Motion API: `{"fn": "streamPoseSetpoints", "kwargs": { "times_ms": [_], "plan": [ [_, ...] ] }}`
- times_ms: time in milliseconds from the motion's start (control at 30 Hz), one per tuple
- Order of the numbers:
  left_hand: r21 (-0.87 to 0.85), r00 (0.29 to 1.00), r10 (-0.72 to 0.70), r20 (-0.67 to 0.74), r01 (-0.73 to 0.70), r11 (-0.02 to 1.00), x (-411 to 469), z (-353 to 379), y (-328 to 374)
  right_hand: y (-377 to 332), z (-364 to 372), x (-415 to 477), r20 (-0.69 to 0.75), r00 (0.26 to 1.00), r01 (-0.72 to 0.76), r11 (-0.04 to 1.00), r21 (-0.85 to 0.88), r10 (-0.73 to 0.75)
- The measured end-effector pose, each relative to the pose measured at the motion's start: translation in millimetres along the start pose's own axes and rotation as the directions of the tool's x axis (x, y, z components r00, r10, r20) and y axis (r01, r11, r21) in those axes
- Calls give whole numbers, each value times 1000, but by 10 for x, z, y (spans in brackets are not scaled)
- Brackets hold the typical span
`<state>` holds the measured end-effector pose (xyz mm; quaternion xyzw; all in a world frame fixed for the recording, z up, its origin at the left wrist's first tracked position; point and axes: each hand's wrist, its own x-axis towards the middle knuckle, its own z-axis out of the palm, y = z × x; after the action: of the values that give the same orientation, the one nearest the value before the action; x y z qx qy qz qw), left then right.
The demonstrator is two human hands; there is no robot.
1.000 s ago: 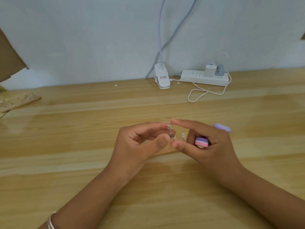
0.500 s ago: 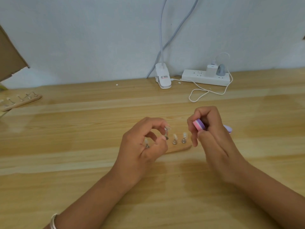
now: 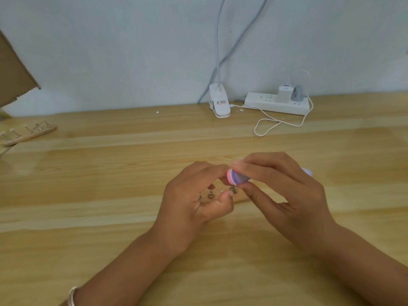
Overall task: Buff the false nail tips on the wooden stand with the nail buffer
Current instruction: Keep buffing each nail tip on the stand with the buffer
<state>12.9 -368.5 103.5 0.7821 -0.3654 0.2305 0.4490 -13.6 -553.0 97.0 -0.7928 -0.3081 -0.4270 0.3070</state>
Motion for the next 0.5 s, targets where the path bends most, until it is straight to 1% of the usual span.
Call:
{"fn": "streamPoseSetpoints", "kwargs": {
  "times_ms": [67, 133, 167, 233, 300, 367, 433, 500],
  "plan": [
    [0, 1000, -19, 5, 19, 1000, -1, -7, 1, 66, -1, -6, 25, 1000, 18, 998, -57, -16],
    [-17, 999, -48, 1, 48, 999, 5, -21, -5, 138, -20, -20, 33, 999, -25, 995, -101, 28],
    [-22, 998, -56, -3, 56, 998, 6, -27, -10, 149, -25, -27, 25, 998, -52, 994, -97, 54],
    [-30, 998, -62, 1, 62, 998, 14, -24, -7, 114, -9, -33, -6, 998, -68, 997, -36, 68],
    [-25, 999, -47, 8, 47, 999, 13, -21, 6, 41, 38, -36, -19, 1000, -19, 1000, 7, 19],
    [-3, 1000, -26, 14, 26, 1000, 8, -29, 14, 43, 50, -47, 7, 999, 31, 999, -15, -31],
    [-8, 999, -33, 15, 34, 999, 8, -40, 11, 130, 7, -52, 37, 999, 14, 997, -70, -12],
    [-18, 998, -59, 3, 59, 998, 11, -48, 6, 183, -25, -46, 25, 999, -24, 995, -93, 26]
  ]
}}
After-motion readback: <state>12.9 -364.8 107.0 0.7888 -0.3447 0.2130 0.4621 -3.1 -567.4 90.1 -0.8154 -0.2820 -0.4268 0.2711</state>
